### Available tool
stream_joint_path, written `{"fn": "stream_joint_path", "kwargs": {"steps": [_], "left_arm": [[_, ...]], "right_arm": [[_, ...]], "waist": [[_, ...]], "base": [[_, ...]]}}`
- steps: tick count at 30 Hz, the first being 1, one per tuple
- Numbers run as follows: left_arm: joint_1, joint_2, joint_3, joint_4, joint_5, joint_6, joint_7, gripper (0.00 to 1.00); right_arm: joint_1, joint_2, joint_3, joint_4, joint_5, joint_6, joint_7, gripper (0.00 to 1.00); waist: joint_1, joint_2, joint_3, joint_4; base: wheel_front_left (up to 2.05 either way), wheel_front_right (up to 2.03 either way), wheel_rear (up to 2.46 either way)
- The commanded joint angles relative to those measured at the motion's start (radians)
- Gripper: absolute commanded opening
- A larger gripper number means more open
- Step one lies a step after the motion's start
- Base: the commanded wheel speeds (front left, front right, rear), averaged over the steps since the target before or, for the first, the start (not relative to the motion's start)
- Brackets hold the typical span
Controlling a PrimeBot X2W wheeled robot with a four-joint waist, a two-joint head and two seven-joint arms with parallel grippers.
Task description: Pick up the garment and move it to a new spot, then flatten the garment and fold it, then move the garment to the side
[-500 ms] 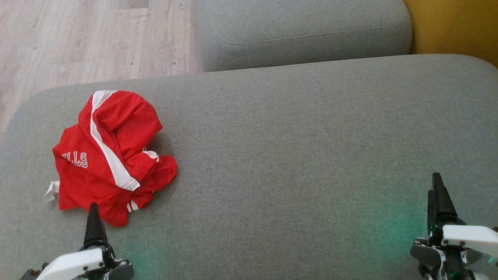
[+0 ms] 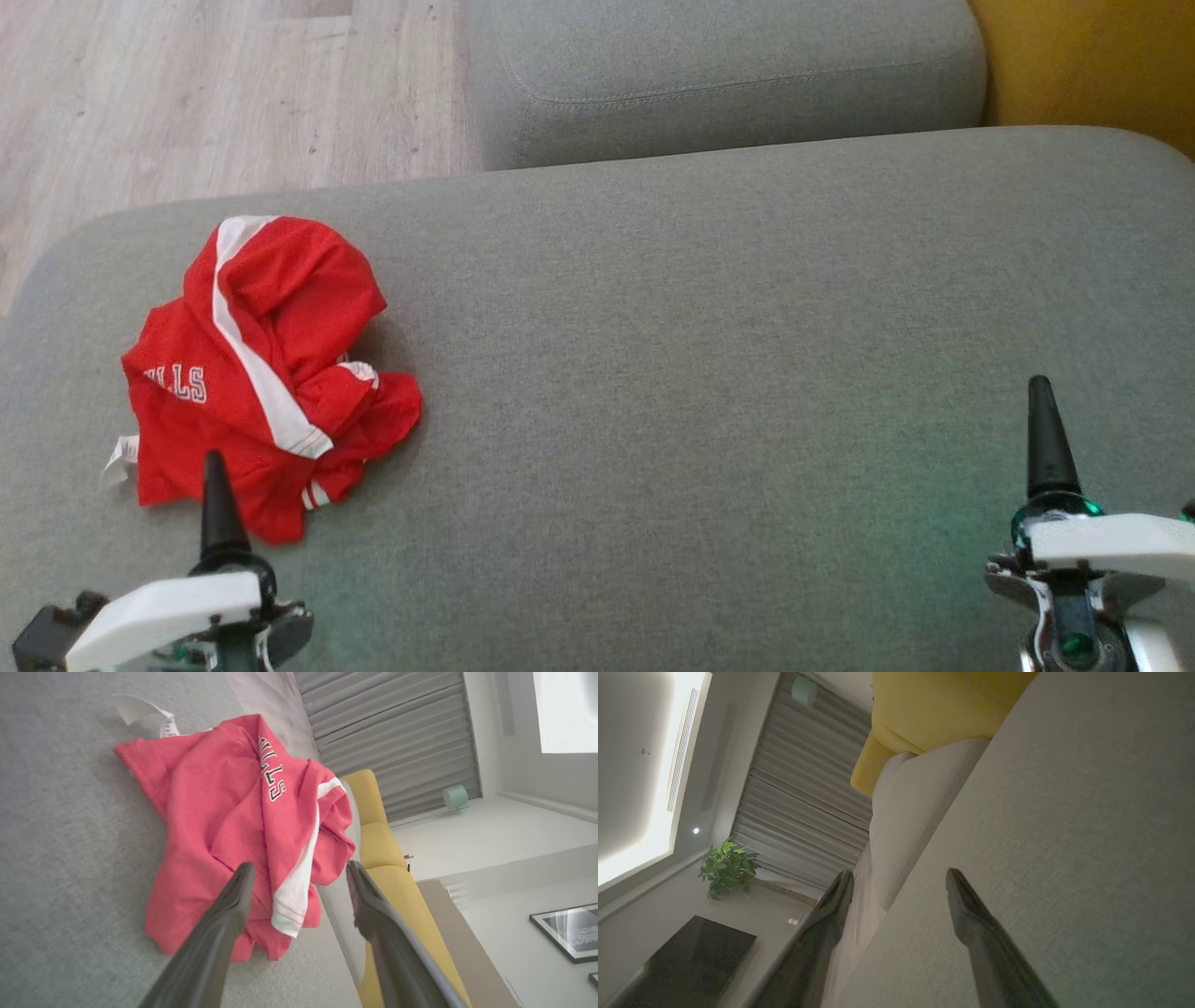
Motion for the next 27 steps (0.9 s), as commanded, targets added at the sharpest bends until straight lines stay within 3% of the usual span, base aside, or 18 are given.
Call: {"fn": "stream_joint_path", "kwargs": {"steps": [1, 15, 27], "left_arm": [[-0.049, 0.008, 0.008, -0.045, 0.03, 0.002, -0.009, 1.0], [-0.057, 0.009, -0.096, -0.123, 0.327, 0.035, -0.05, 1.0], [-0.074, 0.033, -0.213, -0.091, 0.599, 0.052, -0.088, 1.0]], "right_arm": [[-0.044, -0.005, 0.013, -0.049, -0.038, 0.0, -0.012, 1.0], [-0.041, -0.006, 0.062, -0.114, -0.297, 0.0, -0.054, 1.0], [-0.03, -0.007, 0.112, -0.124, -0.506, 0.0, -0.092, 1.0]], "waist": [[0.0, -0.0001, 0.0, 0.0], [0.0, -0.0001, 0.001, -0.002], [0.0, -0.0001, 0.003, -0.006]], "base": [[0.0, 0.0, 0.0], [0.0, 0.0, 0.0], [0.0, 0.0, 0.0]]}}
